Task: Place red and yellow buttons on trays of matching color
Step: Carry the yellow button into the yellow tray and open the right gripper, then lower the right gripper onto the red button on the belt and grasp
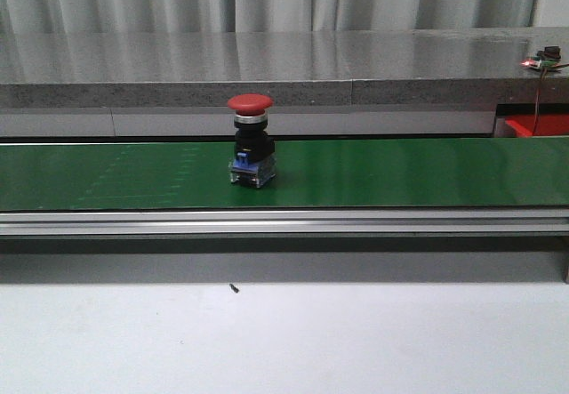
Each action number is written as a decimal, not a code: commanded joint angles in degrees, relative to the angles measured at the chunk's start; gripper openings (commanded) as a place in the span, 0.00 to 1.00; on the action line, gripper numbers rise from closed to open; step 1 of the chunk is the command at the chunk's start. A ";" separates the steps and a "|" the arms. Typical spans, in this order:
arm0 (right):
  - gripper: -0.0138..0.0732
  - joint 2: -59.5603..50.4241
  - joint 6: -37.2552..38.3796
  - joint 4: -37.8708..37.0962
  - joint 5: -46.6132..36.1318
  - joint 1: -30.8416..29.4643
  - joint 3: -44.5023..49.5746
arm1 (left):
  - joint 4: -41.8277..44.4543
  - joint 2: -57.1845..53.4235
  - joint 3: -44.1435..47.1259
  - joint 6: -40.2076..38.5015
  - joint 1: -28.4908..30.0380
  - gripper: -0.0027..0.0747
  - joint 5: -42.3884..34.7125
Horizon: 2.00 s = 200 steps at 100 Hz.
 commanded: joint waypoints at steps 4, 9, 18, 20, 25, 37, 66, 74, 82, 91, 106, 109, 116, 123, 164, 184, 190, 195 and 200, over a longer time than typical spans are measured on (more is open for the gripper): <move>0.72 -6.06 -2.46 -0.23 -0.25 -0.49 -1.35 | -0.77 0.61 -1.28 0.00 -0.51 0.01 -3.58; 0.72 -7.53 -3.64 -0.16 0.25 -0.37 -1.35 | -0.77 0.61 -1.28 0.00 -0.51 0.01 -3.58; 0.72 -10.24 -5.99 0.07 1.13 0.70 -1.35 | -0.77 0.61 -1.28 0.00 -0.51 0.01 -3.58; 0.72 -10.83 -6.39 0.04 1.38 1.09 -1.35 | -0.77 0.61 -1.28 0.00 -0.51 0.01 -3.58; 0.72 -12.06 -7.04 0.04 1.82 2.29 -1.41 | -0.77 0.61 -1.28 0.00 -0.51 0.01 -3.58; 0.72 -14.19 -10.26 0.04 2.43 6.62 -1.54 | -0.77 0.61 -1.28 0.00 -0.51 0.01 -3.58; 0.72 -14.89 -12.94 0.04 5.24 20.58 -2.99 | -0.77 0.61 -1.28 0.00 -0.51 0.01 -3.58; 0.72 -14.71 -13.87 0.04 6.45 24.43 -4.54 | -0.77 0.61 -1.28 0.00 -0.51 0.01 -3.58; 0.72 -14.25 -14.11 0.04 8.18 27.62 -6.62 | -0.77 0.61 -1.28 0.00 -0.51 0.01 -3.58; 0.72 -13.16 -15.10 0.04 10.31 31.15 -9.04 | -0.77 0.61 -1.28 0.00 -0.51 0.01 -3.58; 0.72 -10.27 -19.20 0.04 13.73 36.39 -12.52 | -0.77 0.61 -1.28 0.00 -0.51 0.01 -3.58; 0.72 -9.46 -20.65 0.04 14.30 37.43 -13.11 | -0.77 0.61 -1.28 0.00 -0.51 0.01 -3.58; 0.72 -8.11 -23.14 0.04 15.25 39.10 -14.08 | -0.77 0.61 -1.28 0.00 -0.51 0.01 -3.58; 0.72 -6.71 -24.10 0.11 15.56 40.54 -14.86 | -0.77 0.61 -1.28 0.00 -0.51 0.01 -3.58; 0.72 -2.10 -25.18 1.29 9.04 44.21 -16.38 | -0.77 0.61 -1.28 0.00 -0.51 0.01 -3.58; 0.72 0.21 -25.40 4.68 4.70 44.21 -16.38 | -0.77 0.61 -1.28 0.00 -0.51 0.01 -3.58; 0.72 0.87 -25.40 4.68 3.36 44.21 -16.38 | -0.77 0.61 -1.28 0.00 -0.51 0.01 -3.58; 0.72 1.27 -25.40 4.68 2.66 44.21 -16.38 | -0.77 0.61 -1.28 0.00 -0.51 0.01 -3.58; 0.72 1.40 -25.40 4.68 2.19 44.21 -16.38 | -0.77 0.61 -1.28 0.00 -0.51 0.01 -3.58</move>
